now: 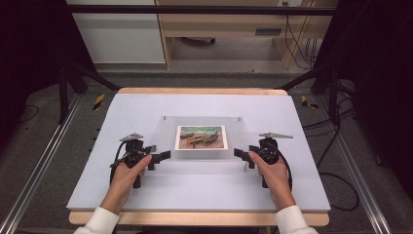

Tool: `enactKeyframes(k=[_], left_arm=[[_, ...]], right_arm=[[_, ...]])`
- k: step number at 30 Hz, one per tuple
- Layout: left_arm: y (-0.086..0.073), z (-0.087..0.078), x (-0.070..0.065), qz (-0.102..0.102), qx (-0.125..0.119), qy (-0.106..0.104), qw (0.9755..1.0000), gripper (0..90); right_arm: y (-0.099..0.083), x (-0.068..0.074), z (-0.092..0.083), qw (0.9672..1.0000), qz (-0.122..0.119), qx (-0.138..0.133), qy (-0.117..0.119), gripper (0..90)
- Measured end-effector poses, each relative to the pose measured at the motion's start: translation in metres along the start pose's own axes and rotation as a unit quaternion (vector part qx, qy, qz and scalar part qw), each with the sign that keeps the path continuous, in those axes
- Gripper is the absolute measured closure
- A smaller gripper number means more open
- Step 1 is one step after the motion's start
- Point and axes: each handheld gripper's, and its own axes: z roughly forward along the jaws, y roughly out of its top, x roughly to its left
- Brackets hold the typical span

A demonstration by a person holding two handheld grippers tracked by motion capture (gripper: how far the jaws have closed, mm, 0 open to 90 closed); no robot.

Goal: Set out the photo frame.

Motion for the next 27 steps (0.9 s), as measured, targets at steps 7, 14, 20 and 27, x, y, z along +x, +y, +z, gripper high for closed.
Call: enactKeyframes(k=[7, 14, 20, 27], left_arm=[[0.000, -0.001, -0.001, -0.001, 0.001, 0.004, 1.0000, 9.3], [0.001, -0.002, 0.001, -0.005, 0.000, 0.007, 1.0000, 13.6], [0.002, -0.002, 0.001, -0.008, -0.003, 0.017, 0.9998, 16.5], [0.010, 0.002, -0.003, 0.008, -0.017, 0.038, 0.9991, 21.5]], right_arm=[[-0.004, 0.000, 0.001, 0.9993, 0.023, 0.007, 0.030, 19.4], [-0.003, 0.001, 0.003, 0.9995, 0.020, 0.007, 0.022, 19.8], [-0.001, 0.003, 0.002, 0.9998, 0.014, 0.004, 0.011, 22.1], [0.004, 0.001, 0.002, 0.9999, -0.002, -0.014, -0.004, 25.6]])
